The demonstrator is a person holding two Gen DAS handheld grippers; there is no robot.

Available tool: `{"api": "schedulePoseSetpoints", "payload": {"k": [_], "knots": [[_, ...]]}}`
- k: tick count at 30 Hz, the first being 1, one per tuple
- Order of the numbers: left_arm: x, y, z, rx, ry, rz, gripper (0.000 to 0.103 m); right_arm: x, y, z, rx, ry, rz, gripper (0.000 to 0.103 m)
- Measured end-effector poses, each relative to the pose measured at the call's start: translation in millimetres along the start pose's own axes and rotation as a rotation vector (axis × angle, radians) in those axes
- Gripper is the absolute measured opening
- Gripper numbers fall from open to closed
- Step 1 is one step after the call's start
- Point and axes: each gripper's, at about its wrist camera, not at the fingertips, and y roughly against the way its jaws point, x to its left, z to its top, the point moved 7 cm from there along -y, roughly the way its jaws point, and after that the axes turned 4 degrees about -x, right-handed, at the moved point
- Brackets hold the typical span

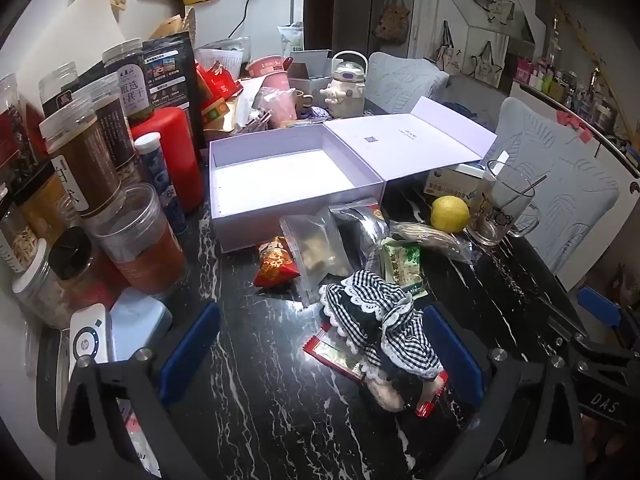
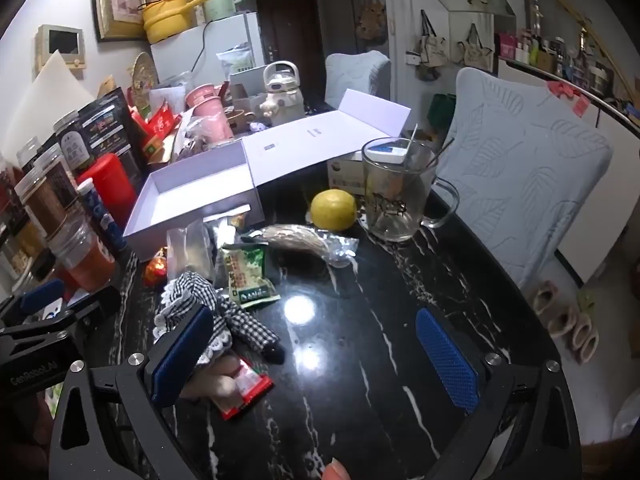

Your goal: Organize soft objects

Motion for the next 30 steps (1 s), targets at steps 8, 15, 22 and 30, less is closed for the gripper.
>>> {"api": "schedulePoseSetpoints", "payload": {"k": [8, 15, 22, 30], "knots": [[-0.3, -4.2, -2.9, 0.004, 0.004, -0.014, 0.103, 4.7, -2.5, -1.5, 0.012, 0.004, 0.005, 0.103], [-1.7, -5.3, -6.3, 0.020, 0.002, -0.025, 0.103, 2.3, -6.1, -4.2, 0.023, 0.013, -0.010, 0.103], [-2.7, -4.7, -6.7, 0.026, -0.001, -0.033, 0.103, -0.6, -5.0, -6.1, 0.030, 0.009, -0.019, 0.103], [-3.4, -7.1, -8.9, 0.038, 0.007, -0.034, 0.103, -3.0, -9.1, -9.2, 0.048, -0.001, -0.016, 0.103]]}}
